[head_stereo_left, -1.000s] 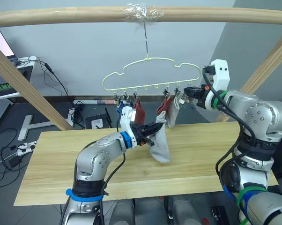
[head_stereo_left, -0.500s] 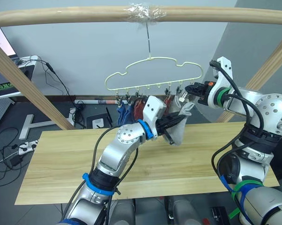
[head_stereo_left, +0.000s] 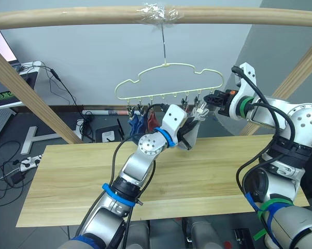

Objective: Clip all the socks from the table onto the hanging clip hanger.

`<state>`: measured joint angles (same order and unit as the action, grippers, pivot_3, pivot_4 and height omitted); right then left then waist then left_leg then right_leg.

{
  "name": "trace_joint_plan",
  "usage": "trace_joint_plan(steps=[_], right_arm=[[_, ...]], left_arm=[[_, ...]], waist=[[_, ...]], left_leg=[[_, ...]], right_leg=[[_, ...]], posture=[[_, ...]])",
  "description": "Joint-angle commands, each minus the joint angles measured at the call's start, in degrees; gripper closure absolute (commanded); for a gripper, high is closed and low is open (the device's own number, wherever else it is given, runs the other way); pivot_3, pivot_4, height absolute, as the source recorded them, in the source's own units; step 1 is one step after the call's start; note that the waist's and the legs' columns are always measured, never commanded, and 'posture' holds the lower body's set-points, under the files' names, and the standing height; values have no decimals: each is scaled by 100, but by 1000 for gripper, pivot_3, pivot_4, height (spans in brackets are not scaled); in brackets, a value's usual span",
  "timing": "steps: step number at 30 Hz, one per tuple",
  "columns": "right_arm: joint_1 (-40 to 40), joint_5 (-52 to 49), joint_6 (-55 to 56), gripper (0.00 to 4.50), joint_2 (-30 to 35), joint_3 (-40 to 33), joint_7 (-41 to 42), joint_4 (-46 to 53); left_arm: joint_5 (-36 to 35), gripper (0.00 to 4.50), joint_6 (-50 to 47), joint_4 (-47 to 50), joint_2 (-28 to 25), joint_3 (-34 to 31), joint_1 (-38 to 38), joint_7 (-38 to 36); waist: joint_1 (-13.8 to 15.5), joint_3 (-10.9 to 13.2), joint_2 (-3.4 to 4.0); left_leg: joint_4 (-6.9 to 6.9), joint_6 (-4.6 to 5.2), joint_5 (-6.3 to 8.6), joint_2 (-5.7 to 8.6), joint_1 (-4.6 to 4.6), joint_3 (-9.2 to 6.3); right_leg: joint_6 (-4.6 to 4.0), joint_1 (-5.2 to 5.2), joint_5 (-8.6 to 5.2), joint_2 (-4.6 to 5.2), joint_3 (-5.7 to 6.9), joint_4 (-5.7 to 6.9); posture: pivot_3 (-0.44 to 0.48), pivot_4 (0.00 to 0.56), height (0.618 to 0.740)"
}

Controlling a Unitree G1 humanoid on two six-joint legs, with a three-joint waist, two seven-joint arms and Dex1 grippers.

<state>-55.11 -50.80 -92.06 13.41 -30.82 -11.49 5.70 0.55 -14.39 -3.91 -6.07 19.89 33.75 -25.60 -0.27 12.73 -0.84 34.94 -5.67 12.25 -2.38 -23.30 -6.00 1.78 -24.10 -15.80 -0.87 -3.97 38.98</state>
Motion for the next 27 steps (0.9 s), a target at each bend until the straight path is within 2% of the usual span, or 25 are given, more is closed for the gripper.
trace_joint_plan(steps=[1,3,7,13,16,21,27], right_arm=[[-112,-376,-44,4244,100,-143,-227,26],[-120,-512,-44,3688,116,-177,-323,-24],[-166,-710,-44,2181,125,-281,-454,-87],[-253,-539,-28,43,179,-370,-392,177],[-87,-379,104,43,399,-110,-167,519],[537,-137,575,0,826,488,368,1303],[1488,2,1011,0,879,659,668,2163]], left_arm=[[59,4496,140,182,78,-20,53,6],[65,4500,141,184,83,-29,51,-11],[-33,4500,62,219,135,-72,62,-70],[-918,4500,-1127,378,780,-575,109,-6],[-1263,4500,-1560,374,1007,-799,121,11],[-1532,3047,-1701,216,1026,-904,133,-204],[-1535,1176,-1536,-16,674,-982,45,-532]], waist=[[-1,0,0],[-2,0,0],[-7,0,0],[-8,0,0],[-12,0,1],[-40,0,1],[-112,-1,1]], left_leg=[[0,0,0,0,1,0],[0,0,0,0,1,0],[0,0,0,0,1,0],[2,0,0,1,-4,-1],[2,1,0,1,-4,-4],[2,0,0,1,-3,-4],[4,-1,-1,1,-1,-3]], right_leg=[[0,0,0,0,0,0],[0,0,0,0,0,1],[0,0,0,0,0,1],[0,-1,0,0,2,0],[1,-1,0,-1,5,0],[2,-1,-1,-1,5,-1],[3,0,-1,-1,3,3]], posture=[[60,188,740],[59,189,740],[60,189,740],[60,189,740],[47,189,740],[36,190,740],[37,189,740]])
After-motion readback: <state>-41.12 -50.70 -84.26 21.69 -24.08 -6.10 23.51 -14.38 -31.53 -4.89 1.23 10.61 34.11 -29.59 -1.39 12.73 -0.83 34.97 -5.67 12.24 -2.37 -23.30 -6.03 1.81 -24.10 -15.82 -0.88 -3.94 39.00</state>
